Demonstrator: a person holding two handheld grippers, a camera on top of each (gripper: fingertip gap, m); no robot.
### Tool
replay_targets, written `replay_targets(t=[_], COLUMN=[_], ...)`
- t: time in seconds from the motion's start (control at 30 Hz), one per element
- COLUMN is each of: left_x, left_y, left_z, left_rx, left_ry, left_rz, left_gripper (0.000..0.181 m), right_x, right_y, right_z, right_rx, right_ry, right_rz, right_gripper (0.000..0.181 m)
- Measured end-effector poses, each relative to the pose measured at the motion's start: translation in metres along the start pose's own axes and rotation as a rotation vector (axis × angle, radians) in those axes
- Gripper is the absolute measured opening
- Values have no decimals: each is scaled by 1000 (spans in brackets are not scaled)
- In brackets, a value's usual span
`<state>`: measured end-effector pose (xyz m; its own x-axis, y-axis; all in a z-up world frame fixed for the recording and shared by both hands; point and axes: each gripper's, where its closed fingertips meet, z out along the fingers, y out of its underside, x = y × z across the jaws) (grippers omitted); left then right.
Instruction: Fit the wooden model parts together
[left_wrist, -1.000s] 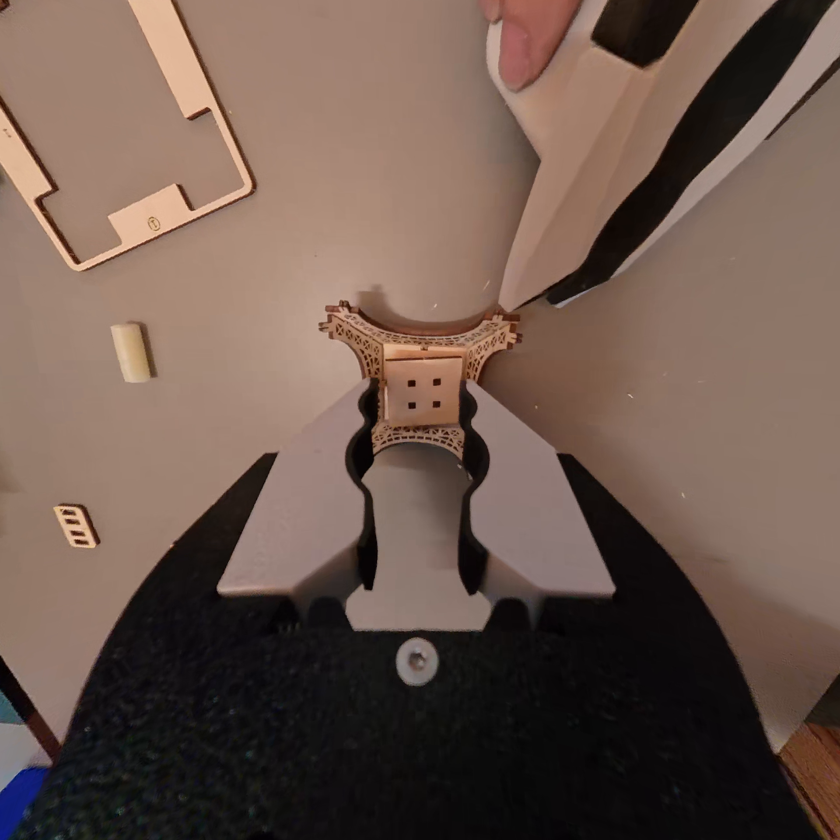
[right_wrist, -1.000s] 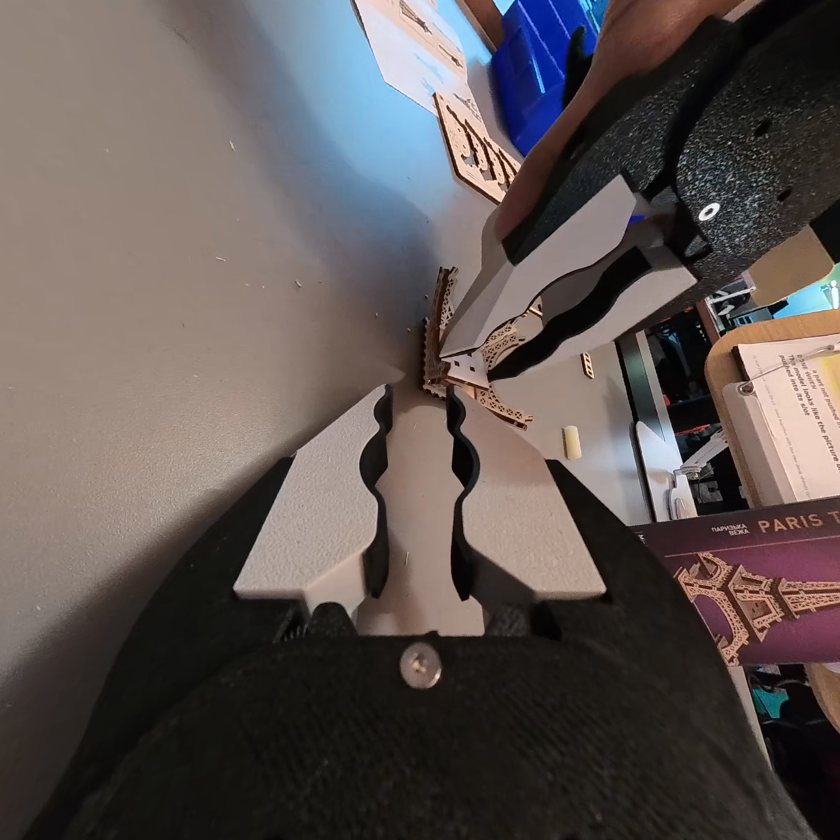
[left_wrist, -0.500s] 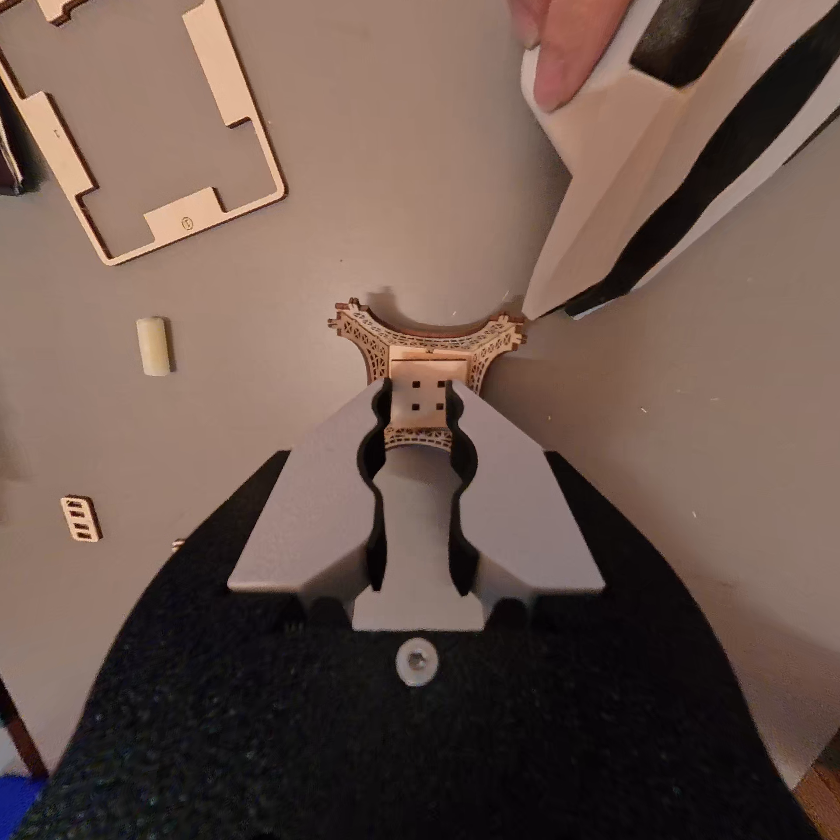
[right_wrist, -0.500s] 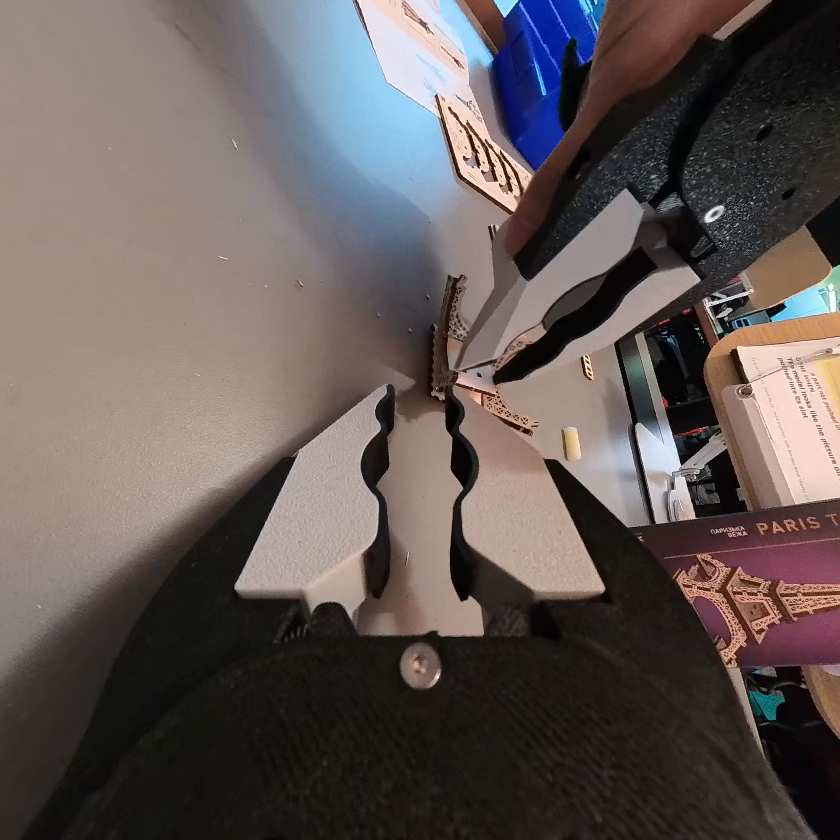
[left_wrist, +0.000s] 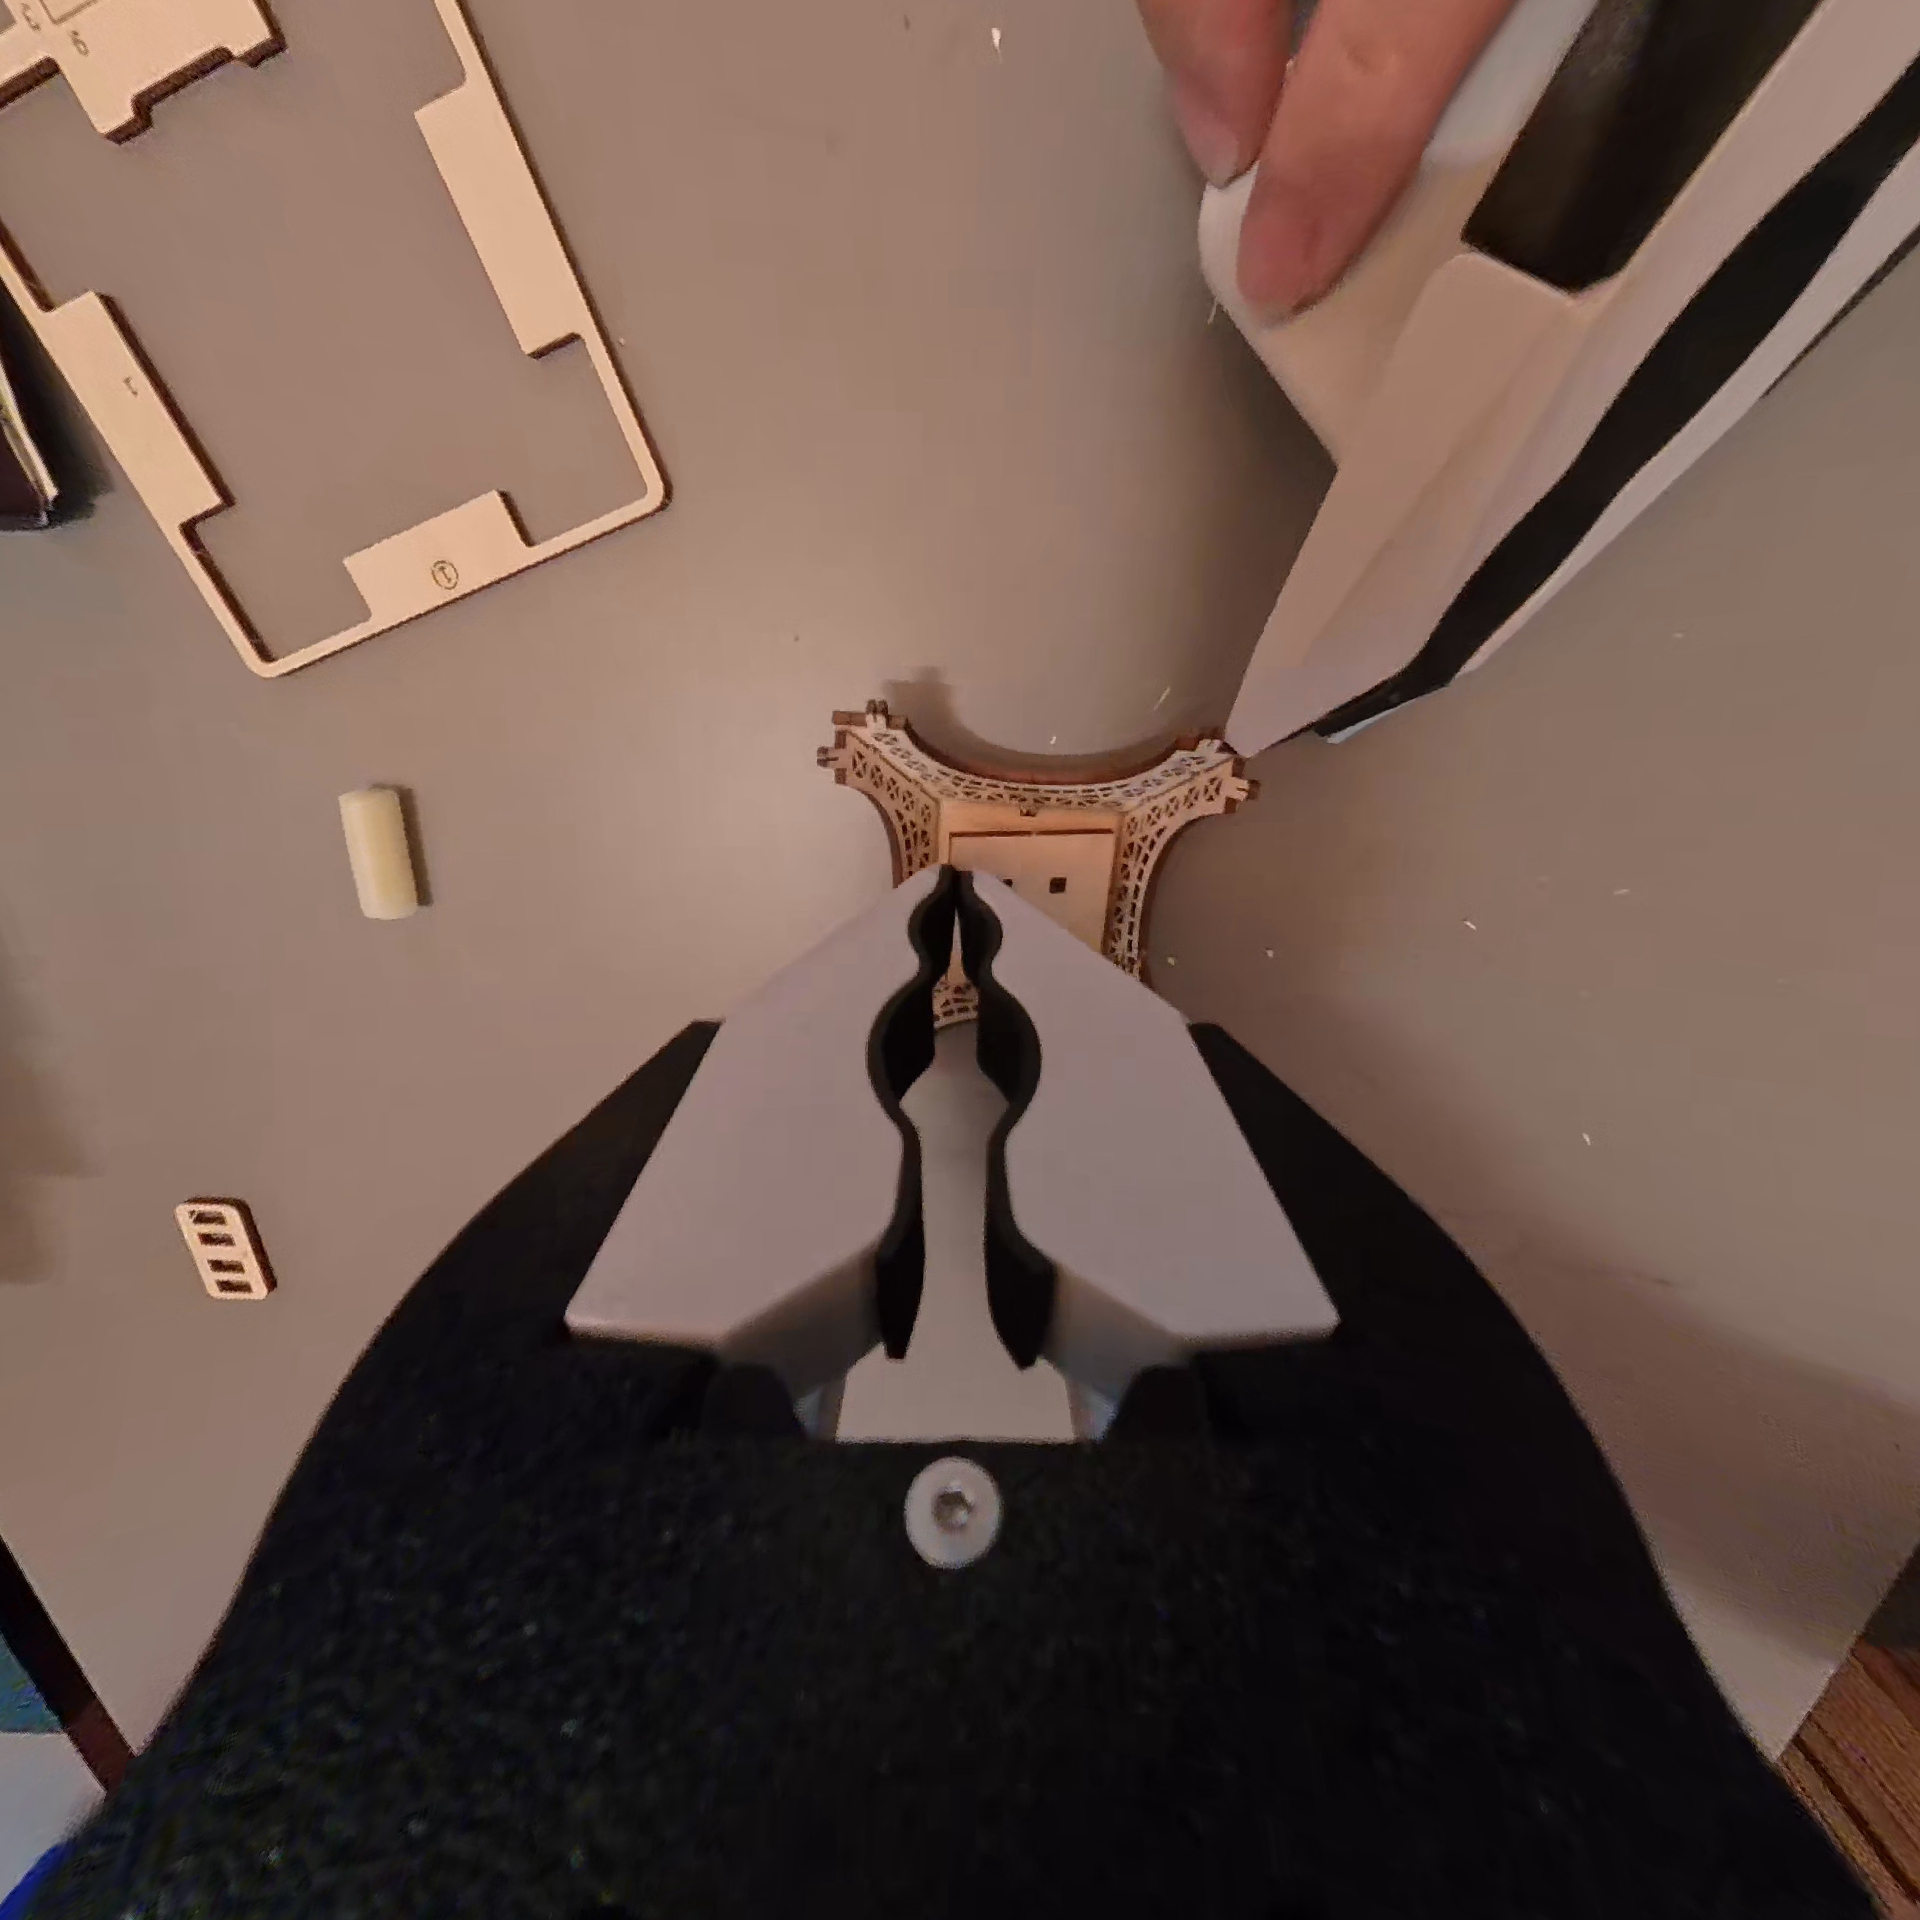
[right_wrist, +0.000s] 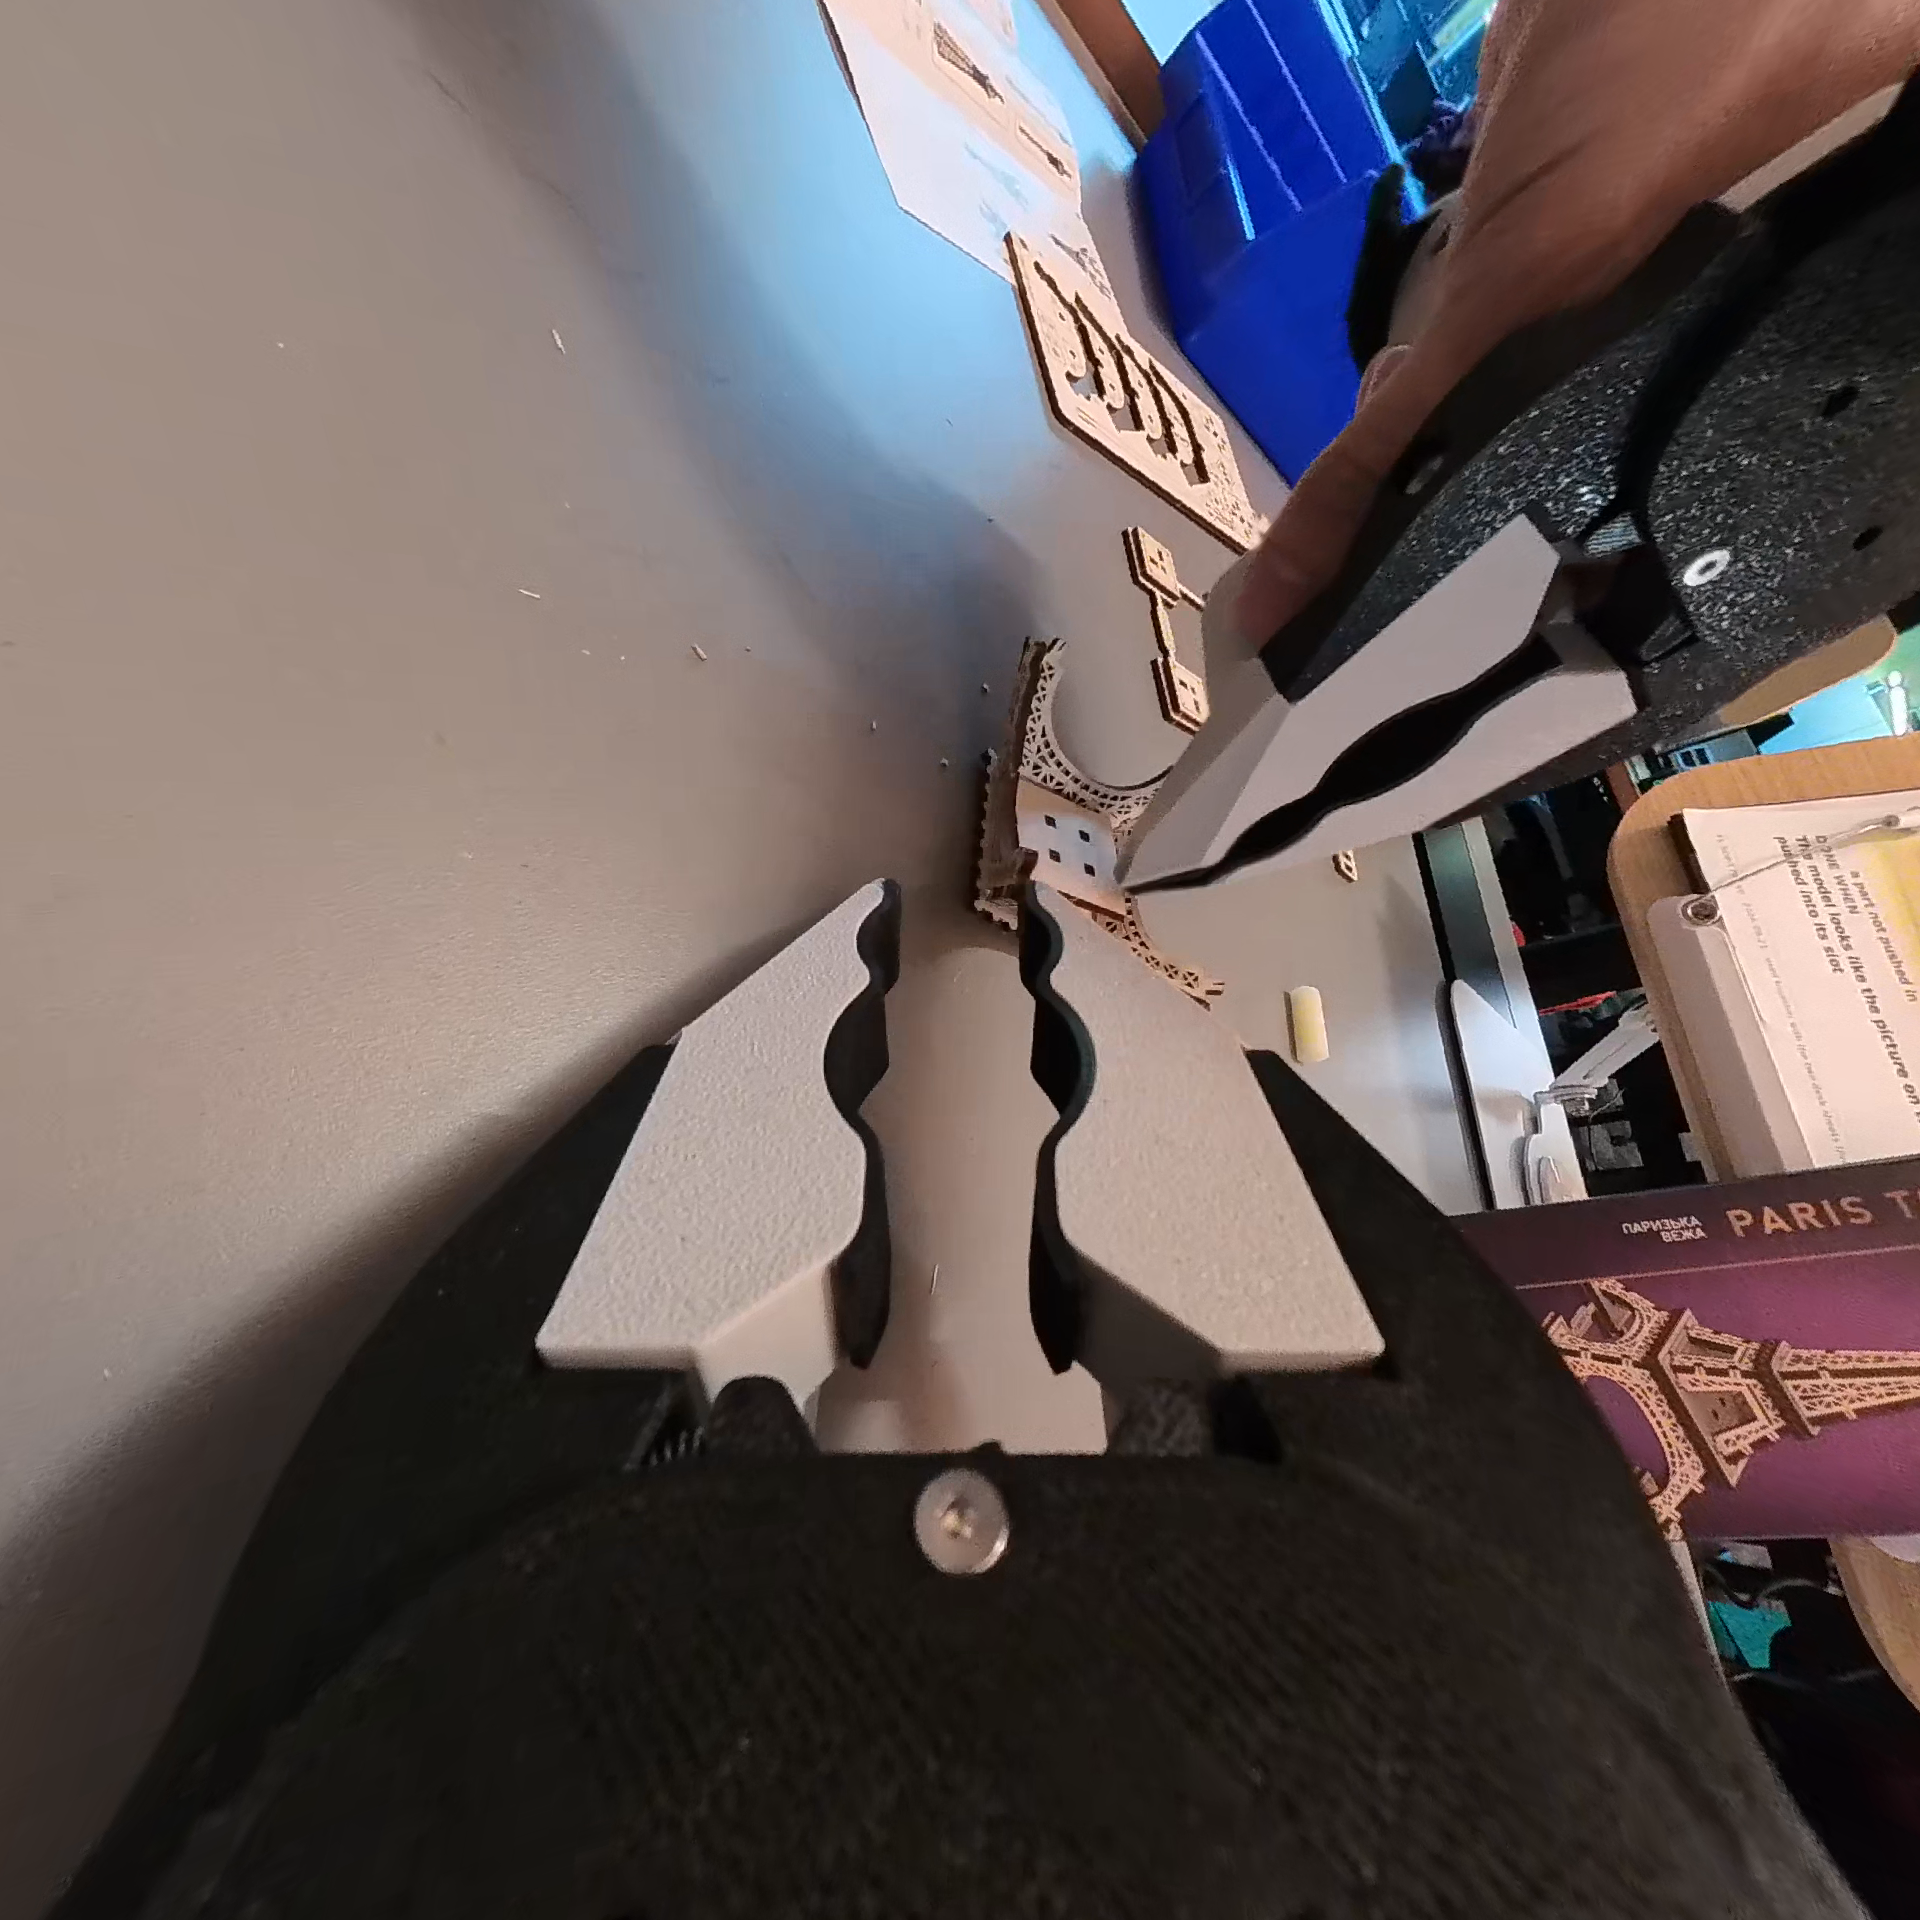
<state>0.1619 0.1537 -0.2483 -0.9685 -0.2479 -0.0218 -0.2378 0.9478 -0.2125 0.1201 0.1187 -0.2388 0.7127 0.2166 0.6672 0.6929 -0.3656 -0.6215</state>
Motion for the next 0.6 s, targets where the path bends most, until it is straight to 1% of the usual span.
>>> replay_targets(t=[0.13,0.33,0.37,0.4,0.43,0.5,0.6], left_x=[1,1,3,4,6,8,9], left_y=[-2,-5,-4,-3,0,5,10], left_z=[0,-10,-10,-9,-8,-5,-1], left_rx=[2,34,36,29,14,-14,-39], left_ry=[37,87,95,98,96,71,28], left_rz=[6,10,23,34,43,74,127], left_gripper=[0,0,3,12,16,22,24], right_x=[-1,-2,-3,-3,-4,-5,-6], right_y=[-1,-3,-3,-4,-4,-4,-5], right_z=[0,0,0,0,0,0,0], right_rx=[2,7,8,8,7,-2,-8], right_ry=[0,-5,-7,-9,-10,-12,-13], right_rz=[-3,-5,-6,-7,-10,-22,-30], right_gripper=[20,21,21,21,21,22,22])
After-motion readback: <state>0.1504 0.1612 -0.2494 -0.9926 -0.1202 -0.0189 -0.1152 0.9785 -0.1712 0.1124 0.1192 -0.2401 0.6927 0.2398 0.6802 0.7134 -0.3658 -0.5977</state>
